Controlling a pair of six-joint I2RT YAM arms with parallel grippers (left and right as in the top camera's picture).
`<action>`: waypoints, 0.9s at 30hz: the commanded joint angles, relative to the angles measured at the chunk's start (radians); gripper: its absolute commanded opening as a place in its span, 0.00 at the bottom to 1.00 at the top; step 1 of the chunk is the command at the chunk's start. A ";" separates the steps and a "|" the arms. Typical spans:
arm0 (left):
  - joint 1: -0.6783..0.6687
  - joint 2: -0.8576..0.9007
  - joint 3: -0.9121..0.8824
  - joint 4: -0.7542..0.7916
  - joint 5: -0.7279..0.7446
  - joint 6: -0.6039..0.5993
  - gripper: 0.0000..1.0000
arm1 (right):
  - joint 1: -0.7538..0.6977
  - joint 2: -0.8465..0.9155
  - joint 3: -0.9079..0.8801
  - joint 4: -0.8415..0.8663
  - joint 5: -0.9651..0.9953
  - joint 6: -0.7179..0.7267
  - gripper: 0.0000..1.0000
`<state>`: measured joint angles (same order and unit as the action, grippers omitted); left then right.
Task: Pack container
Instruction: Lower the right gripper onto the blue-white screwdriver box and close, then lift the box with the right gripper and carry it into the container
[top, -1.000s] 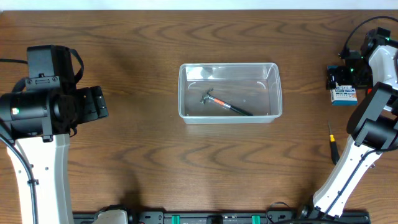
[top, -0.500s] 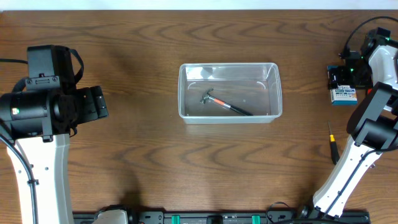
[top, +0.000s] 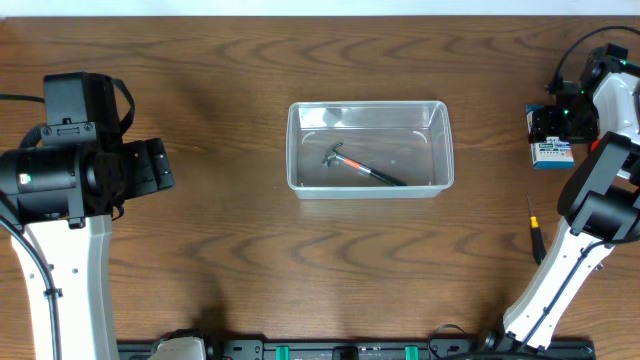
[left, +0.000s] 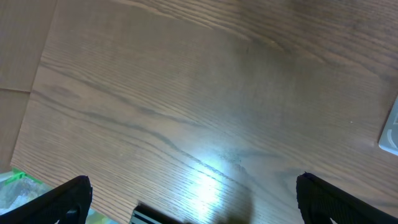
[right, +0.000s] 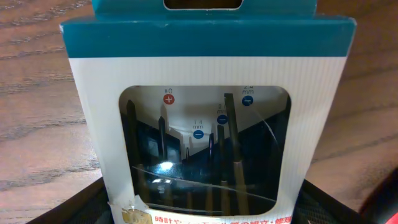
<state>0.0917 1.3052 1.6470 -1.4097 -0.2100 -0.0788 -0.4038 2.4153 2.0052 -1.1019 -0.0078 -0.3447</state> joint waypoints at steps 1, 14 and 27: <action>0.005 0.001 0.005 -0.002 -0.008 -0.009 0.98 | 0.002 0.008 0.015 -0.014 0.004 0.008 0.73; 0.005 0.001 0.005 -0.001 -0.008 -0.009 0.98 | 0.027 0.008 0.213 -0.137 0.004 0.007 0.73; 0.005 0.001 0.005 0.002 -0.008 -0.009 0.98 | 0.170 0.008 0.577 -0.346 0.003 -0.028 0.78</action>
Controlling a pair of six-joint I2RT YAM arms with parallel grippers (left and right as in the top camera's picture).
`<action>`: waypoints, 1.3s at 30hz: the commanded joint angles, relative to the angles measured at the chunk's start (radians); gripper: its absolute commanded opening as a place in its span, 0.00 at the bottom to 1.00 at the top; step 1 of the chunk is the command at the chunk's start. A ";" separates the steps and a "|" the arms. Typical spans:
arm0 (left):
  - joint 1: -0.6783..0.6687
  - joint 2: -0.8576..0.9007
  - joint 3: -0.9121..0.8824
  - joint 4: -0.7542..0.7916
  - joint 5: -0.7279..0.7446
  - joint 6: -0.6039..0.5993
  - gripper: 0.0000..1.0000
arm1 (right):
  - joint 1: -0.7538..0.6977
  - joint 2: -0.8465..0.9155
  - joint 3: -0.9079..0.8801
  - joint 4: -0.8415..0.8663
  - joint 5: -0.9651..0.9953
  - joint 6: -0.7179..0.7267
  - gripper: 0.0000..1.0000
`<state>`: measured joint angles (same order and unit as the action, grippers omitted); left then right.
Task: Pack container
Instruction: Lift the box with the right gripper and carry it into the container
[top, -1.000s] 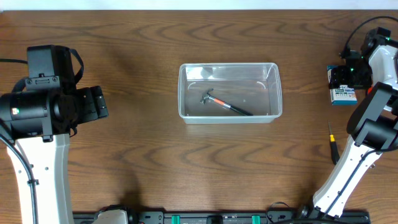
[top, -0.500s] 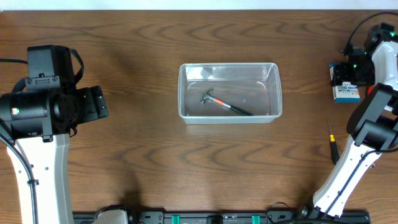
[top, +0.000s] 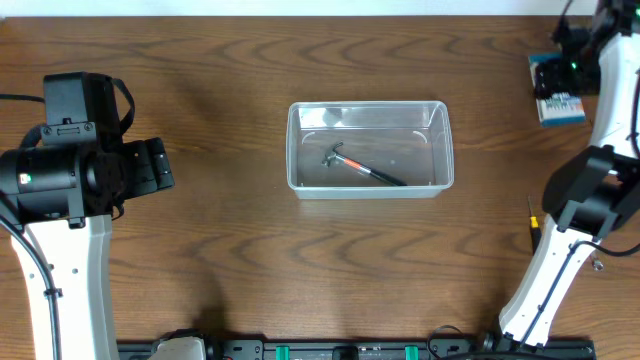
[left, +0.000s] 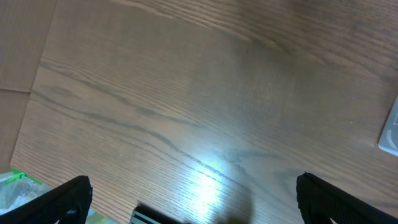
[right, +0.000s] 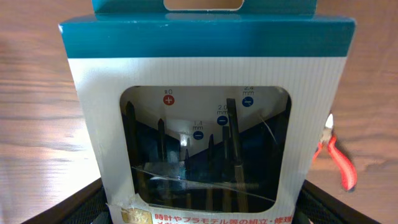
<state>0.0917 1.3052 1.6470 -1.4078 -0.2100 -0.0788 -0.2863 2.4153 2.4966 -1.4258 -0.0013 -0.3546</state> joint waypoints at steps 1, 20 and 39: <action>0.005 0.002 0.005 0.000 -0.008 -0.009 0.98 | 0.072 0.008 0.115 -0.038 -0.003 -0.021 0.78; 0.005 0.001 0.005 0.000 -0.008 -0.009 0.98 | 0.506 -0.111 0.259 -0.191 -0.015 -0.248 0.79; 0.005 0.001 0.005 -0.001 -0.008 -0.009 0.98 | 0.674 -0.111 0.100 -0.233 -0.125 -0.432 0.82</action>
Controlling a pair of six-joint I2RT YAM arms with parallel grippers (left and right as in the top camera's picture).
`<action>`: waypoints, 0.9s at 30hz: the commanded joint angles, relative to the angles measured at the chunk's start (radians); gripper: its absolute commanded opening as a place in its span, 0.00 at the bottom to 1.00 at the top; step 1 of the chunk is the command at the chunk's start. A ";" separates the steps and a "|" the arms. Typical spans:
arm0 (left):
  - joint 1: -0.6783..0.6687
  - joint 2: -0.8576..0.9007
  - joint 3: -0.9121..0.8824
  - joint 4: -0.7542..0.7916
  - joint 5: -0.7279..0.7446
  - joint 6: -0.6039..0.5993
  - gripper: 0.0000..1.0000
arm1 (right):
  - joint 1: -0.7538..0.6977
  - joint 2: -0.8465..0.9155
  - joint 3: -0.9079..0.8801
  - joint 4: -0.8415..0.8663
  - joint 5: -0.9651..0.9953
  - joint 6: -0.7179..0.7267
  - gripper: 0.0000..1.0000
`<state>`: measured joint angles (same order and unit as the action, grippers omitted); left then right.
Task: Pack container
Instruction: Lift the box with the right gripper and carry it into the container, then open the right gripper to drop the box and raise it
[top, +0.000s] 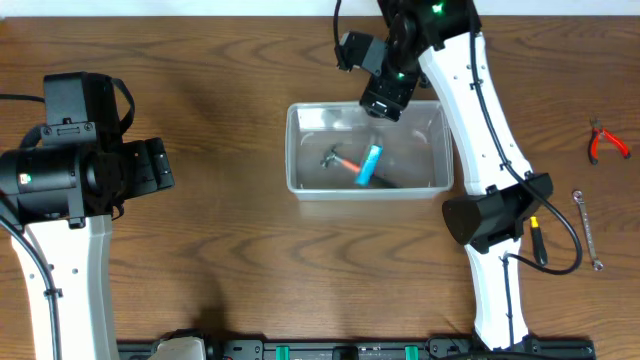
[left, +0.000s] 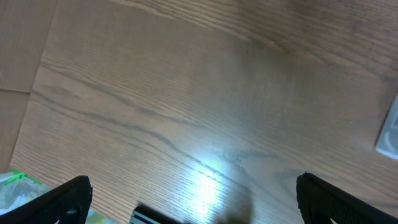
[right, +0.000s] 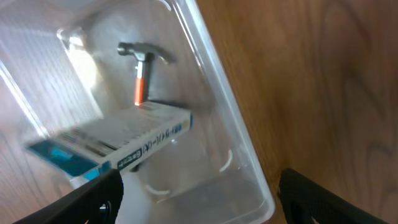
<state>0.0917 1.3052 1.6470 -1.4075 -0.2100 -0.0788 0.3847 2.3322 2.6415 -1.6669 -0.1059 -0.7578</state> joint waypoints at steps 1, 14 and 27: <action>0.005 0.001 0.005 -0.001 -0.008 -0.009 0.98 | 0.002 -0.028 -0.063 0.016 -0.023 -0.029 0.81; 0.005 0.002 0.005 -0.001 -0.008 -0.009 0.98 | 0.000 -0.028 -0.123 0.061 -0.032 0.004 0.86; 0.005 0.001 0.005 -0.002 -0.008 -0.009 0.98 | -0.011 -0.130 -0.004 0.060 0.065 0.225 0.99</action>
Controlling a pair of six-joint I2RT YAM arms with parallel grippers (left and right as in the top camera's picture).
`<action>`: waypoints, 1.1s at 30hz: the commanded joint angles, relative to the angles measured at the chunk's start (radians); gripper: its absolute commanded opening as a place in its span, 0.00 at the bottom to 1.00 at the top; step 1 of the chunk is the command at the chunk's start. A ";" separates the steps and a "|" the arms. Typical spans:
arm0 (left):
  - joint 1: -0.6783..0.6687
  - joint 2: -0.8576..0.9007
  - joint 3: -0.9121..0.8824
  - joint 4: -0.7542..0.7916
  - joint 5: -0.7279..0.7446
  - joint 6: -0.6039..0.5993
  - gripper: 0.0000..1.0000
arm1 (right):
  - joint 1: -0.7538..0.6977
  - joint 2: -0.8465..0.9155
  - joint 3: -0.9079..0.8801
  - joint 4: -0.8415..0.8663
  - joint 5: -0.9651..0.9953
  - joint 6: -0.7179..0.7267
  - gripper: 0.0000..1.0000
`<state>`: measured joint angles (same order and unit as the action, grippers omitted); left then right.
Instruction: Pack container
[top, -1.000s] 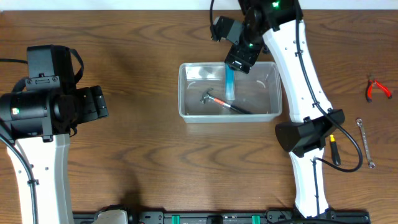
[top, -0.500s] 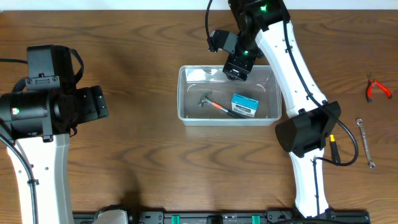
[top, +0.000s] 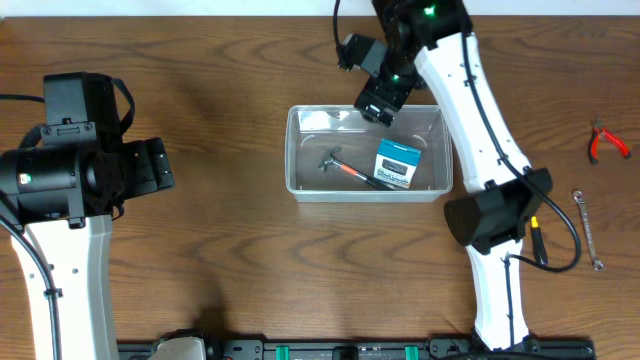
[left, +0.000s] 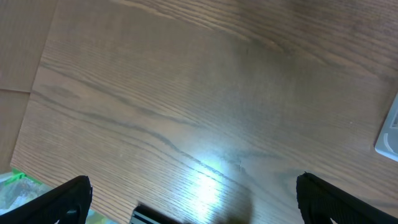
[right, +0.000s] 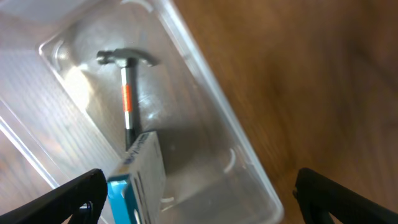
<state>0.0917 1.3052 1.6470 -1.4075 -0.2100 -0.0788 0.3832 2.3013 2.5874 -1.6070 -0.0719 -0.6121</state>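
Observation:
The clear plastic container (top: 300, 150) stands mid-table. Inside lie a small hammer (top: 352, 168) with an orange band and a teal-and-white screwdriver-set box (top: 396, 164) on its right side. The same hammer (right: 126, 87) and box (right: 140, 180) show in the right wrist view, over the container (right: 249, 180). My right gripper (top: 374, 98) hangs open above the container's back rim, with nothing between its fingers (right: 81, 193). At the table's left my left gripper (left: 193, 199) is open over bare wood, far from the container.
Red-handled pliers (top: 606, 140), a wrench (top: 586, 228) and a black-and-yellow screwdriver (top: 537, 234) lie at the table's right side. The container's corner (left: 388, 130) shows at the right edge of the left wrist view.
The box, which was tilted in mid-drop over the hammer, now lies flat in the container's right part. My right gripper has shifted slightly at the back rim. The left arm is unmoved.
My right gripper was shut on the screwdriver-set box at the table's right edge, then held it at the far right corner. Later it was open over the container with the box falling inside. The box now rests beside the hammer.

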 joint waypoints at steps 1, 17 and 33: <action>0.005 0.001 0.005 -0.002 -0.008 -0.009 0.98 | -0.013 -0.116 0.053 0.001 0.031 0.091 0.99; 0.005 0.002 0.005 -0.001 -0.008 -0.009 0.98 | -0.135 -0.306 0.047 -0.092 -0.009 0.346 0.99; 0.005 0.001 0.005 -0.005 -0.008 -0.009 0.98 | -0.122 -0.308 -0.119 -0.092 -0.033 0.463 0.99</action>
<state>0.0917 1.3052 1.6470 -1.4097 -0.2100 -0.0788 0.2481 2.0052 2.5195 -1.6955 -0.0952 -0.1925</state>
